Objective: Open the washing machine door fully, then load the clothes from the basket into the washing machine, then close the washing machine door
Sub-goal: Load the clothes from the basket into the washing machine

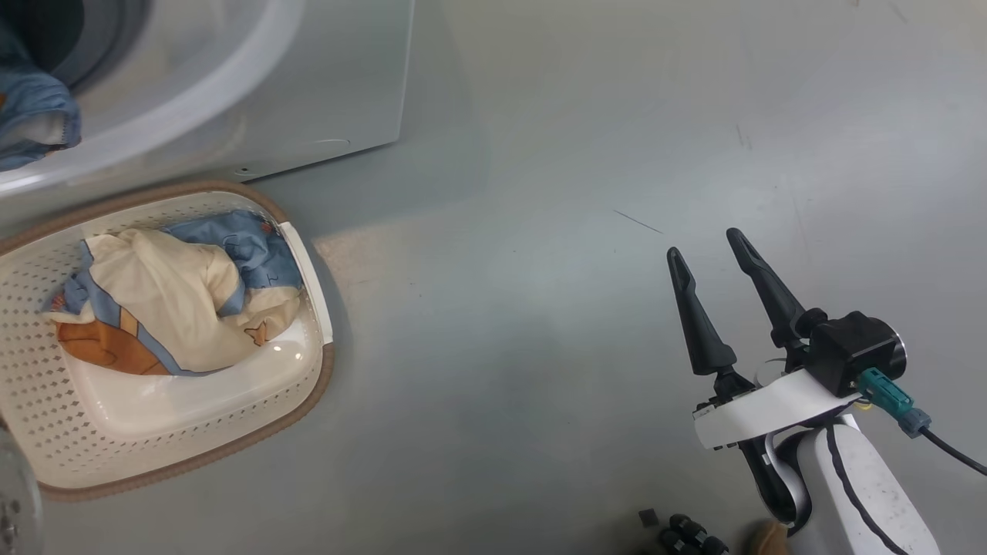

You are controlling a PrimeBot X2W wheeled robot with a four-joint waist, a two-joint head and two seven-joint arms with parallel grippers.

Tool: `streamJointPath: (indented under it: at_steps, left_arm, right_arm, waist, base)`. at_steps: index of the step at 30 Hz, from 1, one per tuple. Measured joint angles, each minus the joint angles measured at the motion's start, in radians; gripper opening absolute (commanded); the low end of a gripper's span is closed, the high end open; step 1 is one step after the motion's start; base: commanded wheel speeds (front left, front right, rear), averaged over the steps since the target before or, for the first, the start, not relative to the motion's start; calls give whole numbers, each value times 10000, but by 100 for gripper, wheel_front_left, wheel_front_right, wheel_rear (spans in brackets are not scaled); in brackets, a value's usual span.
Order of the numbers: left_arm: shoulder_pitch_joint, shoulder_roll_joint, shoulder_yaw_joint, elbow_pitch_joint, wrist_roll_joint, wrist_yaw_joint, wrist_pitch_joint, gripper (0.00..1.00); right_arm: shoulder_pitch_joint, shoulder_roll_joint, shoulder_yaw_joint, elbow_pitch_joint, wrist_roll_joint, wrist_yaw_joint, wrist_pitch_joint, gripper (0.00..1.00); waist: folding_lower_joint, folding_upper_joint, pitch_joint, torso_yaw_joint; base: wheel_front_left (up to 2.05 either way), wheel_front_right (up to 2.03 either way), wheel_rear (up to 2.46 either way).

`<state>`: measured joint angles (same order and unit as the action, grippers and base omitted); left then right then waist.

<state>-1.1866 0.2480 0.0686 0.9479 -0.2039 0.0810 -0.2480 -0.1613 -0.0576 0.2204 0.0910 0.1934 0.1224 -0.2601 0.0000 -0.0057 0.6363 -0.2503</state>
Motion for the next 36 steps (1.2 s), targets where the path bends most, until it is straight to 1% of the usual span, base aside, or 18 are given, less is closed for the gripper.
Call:
streamJointPath:
  at_steps: [5, 16, 26, 27, 35, 36]
  left_arm:
    - [319, -360, 35, 236, -94, 2, -8, 100]
    - [935, -846, 151, 408, -345, -31, -12, 100]
    - [1536, -1618, -115, 270, -464, -727, -13, 100]
    - [1645, -1670, -130, 221, -464, -740, -13, 100]
    - [2480, -1756, -84, -426, -709, -1087, -40, 100]
    - [2621, -1797, -84, -512, -740, -1181, -42, 100]
  right_arm:
    - [0, -54, -50, 117, -2, 0, 0, 100]
    - [1, -96, -94, 286, -2, 0, 0, 100]
    - [-2, -249, -343, 272, -2, 0, 0, 100]
    - [-4, -265, -345, 259, -6, 0, 0, 100]
    - [-205, -353, -476, 2, -71, 0, 0, 100]
    - [-210, -364, -543, -44, -88, 0, 0, 100]
  waist:
    - [0, 0, -293, 258]
    - [0, 0, -883, 839]
    - [0, 0, -1169, 1387]
    - [0, 0, -1180, 1444]
    - [0, 0, -1102, 1795]
    - [0, 0, -1079, 1834]
  base:
    - [0, 0, 0]
    - [0, 0, 0]
    - [0, 0, 0]
    - [0, 0, 0]
    - [0, 0, 0]
    - [0, 0, 0]
